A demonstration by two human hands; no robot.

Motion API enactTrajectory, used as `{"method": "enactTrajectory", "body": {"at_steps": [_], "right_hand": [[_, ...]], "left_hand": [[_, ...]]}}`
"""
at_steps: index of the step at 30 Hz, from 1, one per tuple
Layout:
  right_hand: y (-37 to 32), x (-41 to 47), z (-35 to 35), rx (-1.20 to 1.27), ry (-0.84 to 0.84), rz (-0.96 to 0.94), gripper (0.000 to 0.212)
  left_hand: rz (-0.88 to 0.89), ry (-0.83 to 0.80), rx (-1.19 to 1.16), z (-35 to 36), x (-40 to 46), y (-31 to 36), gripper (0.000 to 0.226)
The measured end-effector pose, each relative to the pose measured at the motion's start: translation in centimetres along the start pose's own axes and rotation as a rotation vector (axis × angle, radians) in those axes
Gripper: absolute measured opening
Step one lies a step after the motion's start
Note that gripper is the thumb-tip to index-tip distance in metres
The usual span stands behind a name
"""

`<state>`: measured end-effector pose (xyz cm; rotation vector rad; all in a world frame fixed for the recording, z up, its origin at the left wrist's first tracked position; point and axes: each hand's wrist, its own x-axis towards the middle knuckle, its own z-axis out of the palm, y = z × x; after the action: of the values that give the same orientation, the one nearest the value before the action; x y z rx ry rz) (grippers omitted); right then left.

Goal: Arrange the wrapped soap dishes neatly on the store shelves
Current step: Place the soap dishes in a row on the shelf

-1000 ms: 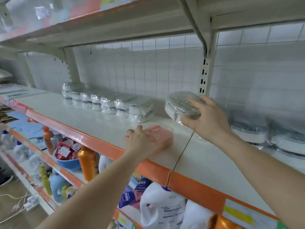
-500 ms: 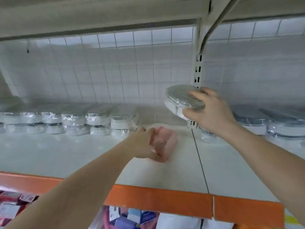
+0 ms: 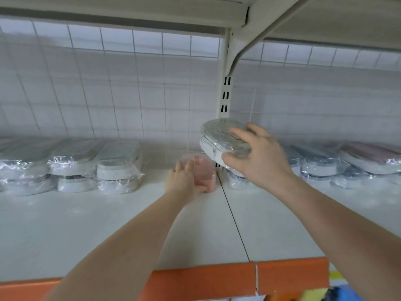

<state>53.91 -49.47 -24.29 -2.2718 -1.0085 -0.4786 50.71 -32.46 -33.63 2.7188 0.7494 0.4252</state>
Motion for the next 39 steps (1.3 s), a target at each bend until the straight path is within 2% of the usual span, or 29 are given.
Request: {"method": "enactTrajectory", "body": {"at_steps": [4, 10, 16, 23, 31, 39], "right_hand": [[-0.4, 0.3, 1.0, 0.028, -0.058, -0.006, 0.061], [-3.9, 0.2, 3.3, 0.074, -0.137, -0.042, 0.063], [-10.4, 0.1, 5.0, 0.084, -0.155, -0.102, 0.063], [-23.2, -0.6, 11.6, 0.151, -0.176, -0.176, 0.064], [-44.3, 0.4, 23.2, 0.262, -0.270, -0.259, 0.060], [-56.2, 5.1, 30.9, 0.071, -0.235, -0.171, 0.058]], "left_hand": [[-0.011, -0.022, 0.024, -1.1, -2.4, -1.2, 0.096], [-0.040, 0.109, 0.158, -6.8, -6.9, -4.4, 0.070], [-0.096, 0.196, 0.189, -12.2, -10.7, -10.7, 0.063], [-0.191, 0.244, 0.229, -18.4, -14.9, -23.5, 0.060], [-0.336, 0.197, 0.269, -26.2, -20.0, -42.4, 0.065], [-0.305, 0.166, 0.271, -28.9, -20.3, -52.1, 0.063]]}}
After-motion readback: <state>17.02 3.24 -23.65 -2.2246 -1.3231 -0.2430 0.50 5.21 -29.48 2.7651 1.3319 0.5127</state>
